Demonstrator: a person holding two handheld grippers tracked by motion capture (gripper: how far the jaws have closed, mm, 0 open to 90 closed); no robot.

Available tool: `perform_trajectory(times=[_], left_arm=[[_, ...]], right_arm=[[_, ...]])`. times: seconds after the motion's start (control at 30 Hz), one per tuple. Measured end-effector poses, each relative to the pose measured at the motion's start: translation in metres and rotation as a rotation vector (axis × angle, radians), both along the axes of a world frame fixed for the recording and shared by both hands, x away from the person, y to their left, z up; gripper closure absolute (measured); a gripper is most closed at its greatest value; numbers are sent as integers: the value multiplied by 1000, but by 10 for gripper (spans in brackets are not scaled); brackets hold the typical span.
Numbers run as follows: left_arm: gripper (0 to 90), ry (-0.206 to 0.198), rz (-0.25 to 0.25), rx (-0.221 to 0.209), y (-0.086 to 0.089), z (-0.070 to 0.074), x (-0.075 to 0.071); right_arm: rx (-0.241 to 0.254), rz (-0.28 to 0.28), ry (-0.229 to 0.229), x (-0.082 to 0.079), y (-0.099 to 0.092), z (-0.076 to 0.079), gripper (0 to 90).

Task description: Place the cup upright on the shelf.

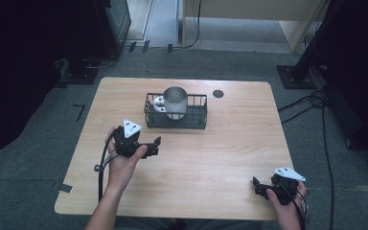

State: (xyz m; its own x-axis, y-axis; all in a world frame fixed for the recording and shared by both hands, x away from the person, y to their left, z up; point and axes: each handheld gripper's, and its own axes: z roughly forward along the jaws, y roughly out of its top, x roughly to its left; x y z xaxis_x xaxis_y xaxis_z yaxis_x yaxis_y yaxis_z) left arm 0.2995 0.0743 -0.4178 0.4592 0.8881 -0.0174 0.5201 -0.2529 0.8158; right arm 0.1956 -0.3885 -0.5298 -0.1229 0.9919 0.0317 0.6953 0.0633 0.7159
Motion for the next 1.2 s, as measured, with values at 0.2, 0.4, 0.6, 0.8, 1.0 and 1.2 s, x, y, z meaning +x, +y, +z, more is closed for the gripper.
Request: perform_trajectory(times=[0.2,0.4,0.6,0.8,1.0,1.2], left_arm=[[0,24,21,12,16,-17,-12],[0,66,77,32,50,-41,-26],[0,99,134,46,77,-57,-35],[0,149,212,34,117,-78,-41],[1,184,265,99,144,-97,-44],[1,180,254,102,144,-100,-39]], right_arm=[[-2,2,0,0,0,0,0],[-2,2,0,0,0,0,0],[-2,1,0,0,0,0,0],[-3,1,1,0,0,0,0],[-2,1,1,0,0,0,0],[-2,0,1,0,0,0,0]])
